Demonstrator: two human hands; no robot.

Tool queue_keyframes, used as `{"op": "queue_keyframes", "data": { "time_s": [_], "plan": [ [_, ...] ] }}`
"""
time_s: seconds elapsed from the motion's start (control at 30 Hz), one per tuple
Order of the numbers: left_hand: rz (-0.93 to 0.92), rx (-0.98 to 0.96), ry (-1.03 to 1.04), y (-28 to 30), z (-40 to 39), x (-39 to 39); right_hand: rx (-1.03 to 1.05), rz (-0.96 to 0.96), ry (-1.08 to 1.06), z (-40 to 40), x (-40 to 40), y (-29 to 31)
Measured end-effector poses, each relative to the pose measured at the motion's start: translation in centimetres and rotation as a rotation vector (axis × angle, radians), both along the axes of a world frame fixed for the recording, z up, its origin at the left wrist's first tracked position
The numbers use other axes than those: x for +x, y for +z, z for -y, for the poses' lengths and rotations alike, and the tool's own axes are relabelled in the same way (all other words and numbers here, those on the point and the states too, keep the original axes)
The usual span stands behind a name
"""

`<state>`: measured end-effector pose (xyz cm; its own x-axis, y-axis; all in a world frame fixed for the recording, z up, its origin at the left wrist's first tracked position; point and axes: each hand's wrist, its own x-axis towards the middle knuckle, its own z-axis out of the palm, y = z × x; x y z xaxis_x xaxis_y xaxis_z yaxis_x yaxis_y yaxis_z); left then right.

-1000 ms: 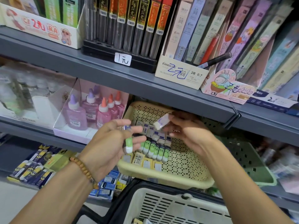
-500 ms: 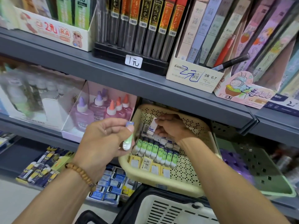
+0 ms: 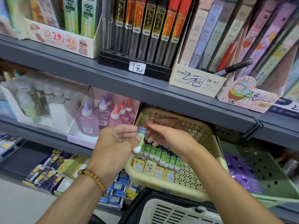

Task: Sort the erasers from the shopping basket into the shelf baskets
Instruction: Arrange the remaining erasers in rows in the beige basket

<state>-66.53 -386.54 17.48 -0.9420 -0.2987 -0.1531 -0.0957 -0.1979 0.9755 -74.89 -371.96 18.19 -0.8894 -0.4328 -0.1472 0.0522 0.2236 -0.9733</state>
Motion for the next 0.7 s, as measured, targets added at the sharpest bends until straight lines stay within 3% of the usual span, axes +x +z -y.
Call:
{"op": "queue_keyframes", "data": {
  "time_s": [0.17, 0.3, 0.37, 0.47, 0.7],
  "plan": [
    [-0.057, -0.163, -0.083, -0.4, -1.3, 0.4, 0.038, 0.009, 0.019, -1.5, 2.6, 1.2],
    [-0.216, -0.794, -0.254, -1.2, -1.9, 1.3, 0.139, 0.033, -0.113, -5.3, 2.1, 1.0],
    [-0.269, -0.996, -0.398, -1.1, -2.2, 1.7, 0.284, 0.013, -0.191, -7.4, 1.4, 0.2],
    [-0.248, -1.012, -0.535, -0.9, -2.2, 1.8, 0.483, 0.035, -0.228, -8.9, 0.2, -1.8],
    [-0.269, -1.045, -0.584, -1.1, -2.0, 1.8, 0.585, 0.083, -0.189, -6.5, -1.5, -4.3]
  ]
}}
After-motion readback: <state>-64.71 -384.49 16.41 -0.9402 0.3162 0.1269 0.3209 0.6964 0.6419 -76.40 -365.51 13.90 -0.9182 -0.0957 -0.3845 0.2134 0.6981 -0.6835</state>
